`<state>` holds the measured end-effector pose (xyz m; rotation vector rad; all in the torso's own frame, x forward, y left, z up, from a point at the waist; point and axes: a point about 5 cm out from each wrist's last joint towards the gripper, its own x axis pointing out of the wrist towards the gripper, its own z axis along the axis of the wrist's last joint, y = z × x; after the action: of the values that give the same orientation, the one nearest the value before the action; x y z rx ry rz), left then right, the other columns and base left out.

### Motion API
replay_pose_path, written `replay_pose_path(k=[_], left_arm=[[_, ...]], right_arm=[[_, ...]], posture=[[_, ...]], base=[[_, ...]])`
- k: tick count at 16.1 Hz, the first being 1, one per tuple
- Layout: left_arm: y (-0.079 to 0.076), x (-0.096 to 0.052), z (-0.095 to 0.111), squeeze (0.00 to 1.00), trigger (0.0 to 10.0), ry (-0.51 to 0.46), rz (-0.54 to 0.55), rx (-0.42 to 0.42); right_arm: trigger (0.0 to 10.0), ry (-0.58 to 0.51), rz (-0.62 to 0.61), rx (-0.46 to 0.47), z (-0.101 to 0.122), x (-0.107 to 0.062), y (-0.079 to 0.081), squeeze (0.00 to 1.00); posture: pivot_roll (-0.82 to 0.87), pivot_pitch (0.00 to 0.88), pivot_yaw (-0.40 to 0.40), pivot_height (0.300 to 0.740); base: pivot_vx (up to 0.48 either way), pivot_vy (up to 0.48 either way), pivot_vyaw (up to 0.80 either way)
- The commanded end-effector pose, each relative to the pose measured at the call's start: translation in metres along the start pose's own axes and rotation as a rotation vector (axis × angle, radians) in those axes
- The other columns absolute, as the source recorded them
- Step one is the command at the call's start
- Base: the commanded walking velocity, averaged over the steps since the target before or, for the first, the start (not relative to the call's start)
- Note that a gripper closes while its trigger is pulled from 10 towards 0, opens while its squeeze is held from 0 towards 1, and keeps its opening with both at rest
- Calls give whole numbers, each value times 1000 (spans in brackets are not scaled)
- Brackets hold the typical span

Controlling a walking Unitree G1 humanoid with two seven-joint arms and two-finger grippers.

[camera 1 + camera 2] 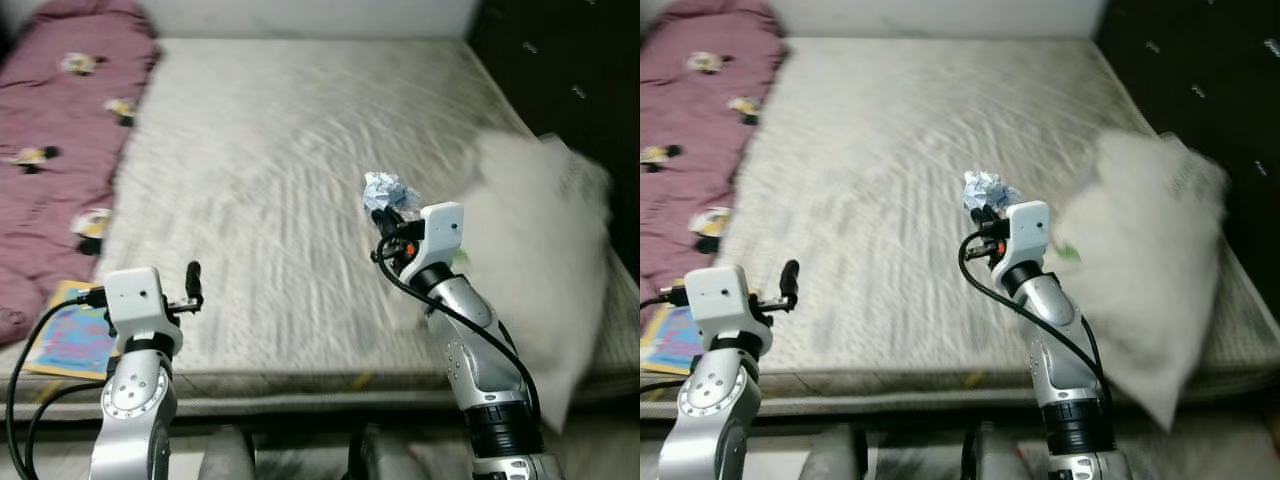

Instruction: Clean up the room

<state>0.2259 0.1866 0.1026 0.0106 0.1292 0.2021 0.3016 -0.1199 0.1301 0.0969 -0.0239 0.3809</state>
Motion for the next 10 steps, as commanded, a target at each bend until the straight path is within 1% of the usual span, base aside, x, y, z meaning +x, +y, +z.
replay_pose_path(k=[1,7,10], left_arm=[[1,-2,-1,0,10000,3,5,-1],[1,-1,-2,0,10000,8,22,-7],[-2,-2,-5,0,10000,19,19,-15]], right_arm=[[10000,-16,2,1,6,1,0,0],[10000,-2,11,-17,4,2,-1,0],[10000,11,8,-20,2,1,-3,0]], posture=[[20,0,-42,740],[27,0,-48,740],[27,0,-56,740]], base=[[0,0,0],[0,0,0],[0,0,0]])
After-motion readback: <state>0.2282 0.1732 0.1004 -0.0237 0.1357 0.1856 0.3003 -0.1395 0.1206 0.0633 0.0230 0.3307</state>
